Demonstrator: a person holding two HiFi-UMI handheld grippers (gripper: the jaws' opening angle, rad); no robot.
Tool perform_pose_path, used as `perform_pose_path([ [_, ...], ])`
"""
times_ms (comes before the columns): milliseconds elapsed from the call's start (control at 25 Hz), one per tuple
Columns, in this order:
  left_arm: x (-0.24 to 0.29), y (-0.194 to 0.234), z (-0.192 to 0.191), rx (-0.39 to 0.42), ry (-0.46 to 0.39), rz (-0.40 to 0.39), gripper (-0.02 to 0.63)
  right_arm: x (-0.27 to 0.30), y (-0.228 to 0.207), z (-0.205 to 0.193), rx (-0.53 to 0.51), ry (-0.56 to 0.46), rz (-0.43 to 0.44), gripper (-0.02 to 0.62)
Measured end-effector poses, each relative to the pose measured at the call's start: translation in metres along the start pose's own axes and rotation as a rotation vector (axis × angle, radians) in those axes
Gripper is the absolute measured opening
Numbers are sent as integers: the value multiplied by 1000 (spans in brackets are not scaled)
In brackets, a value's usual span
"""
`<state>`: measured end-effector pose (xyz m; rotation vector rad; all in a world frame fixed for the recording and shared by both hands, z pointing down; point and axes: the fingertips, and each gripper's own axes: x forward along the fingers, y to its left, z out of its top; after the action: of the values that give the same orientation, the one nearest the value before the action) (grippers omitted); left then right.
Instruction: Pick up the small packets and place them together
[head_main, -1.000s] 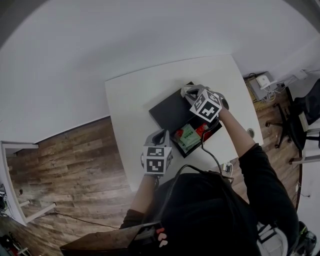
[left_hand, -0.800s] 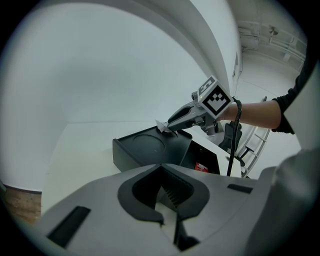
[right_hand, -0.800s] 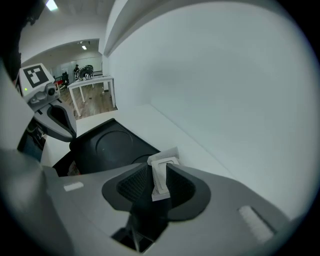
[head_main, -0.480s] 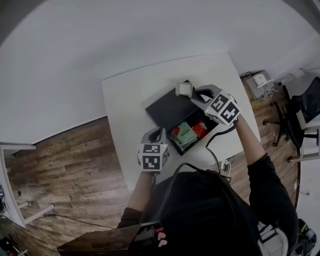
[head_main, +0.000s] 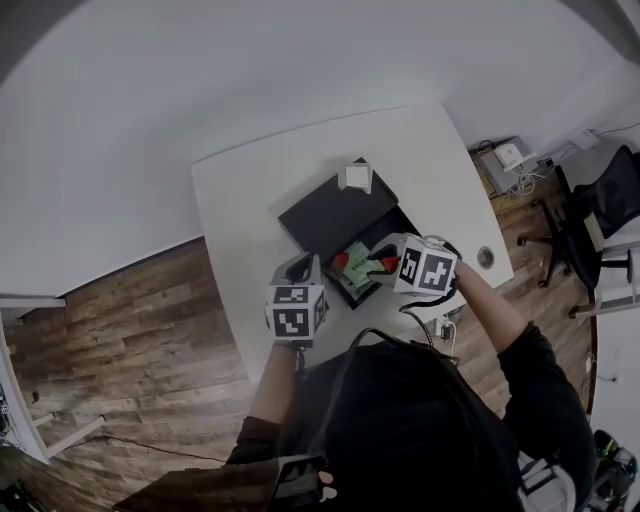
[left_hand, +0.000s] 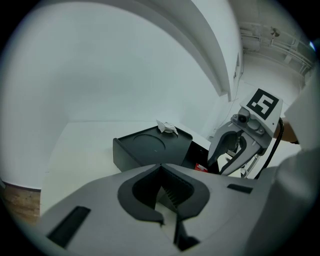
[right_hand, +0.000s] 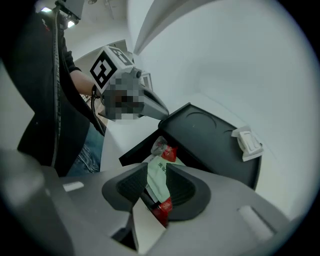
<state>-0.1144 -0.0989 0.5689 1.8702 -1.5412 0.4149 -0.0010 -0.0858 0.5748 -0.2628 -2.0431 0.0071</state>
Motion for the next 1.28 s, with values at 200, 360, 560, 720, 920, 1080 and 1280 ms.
perform_pose_path([
  [200,1,0,1,-4,-3,1,-2,26,10,-3,-13,79,85,120],
  [360,2,2,2,-11,-5,-1,-2,41,11,-11,-25,160,115,160],
  [560,1,1,2,-19,-4,0,-2,58,12,-22,-45,241,118,169],
  [720,2,2,1,-25,-7,1,-2,65,10,-26,-32,256,117,169],
  [920,2,2,1,-25,-7,4,-2,69,7,-29,8,243,120,168],
  [1080,2,2,1,-24,-8,6,-2,66,6,-30,36,256,126,149],
  [1280,2,2,1,-27,-8,10,-2,61,7,-30,14,262,134,109],
])
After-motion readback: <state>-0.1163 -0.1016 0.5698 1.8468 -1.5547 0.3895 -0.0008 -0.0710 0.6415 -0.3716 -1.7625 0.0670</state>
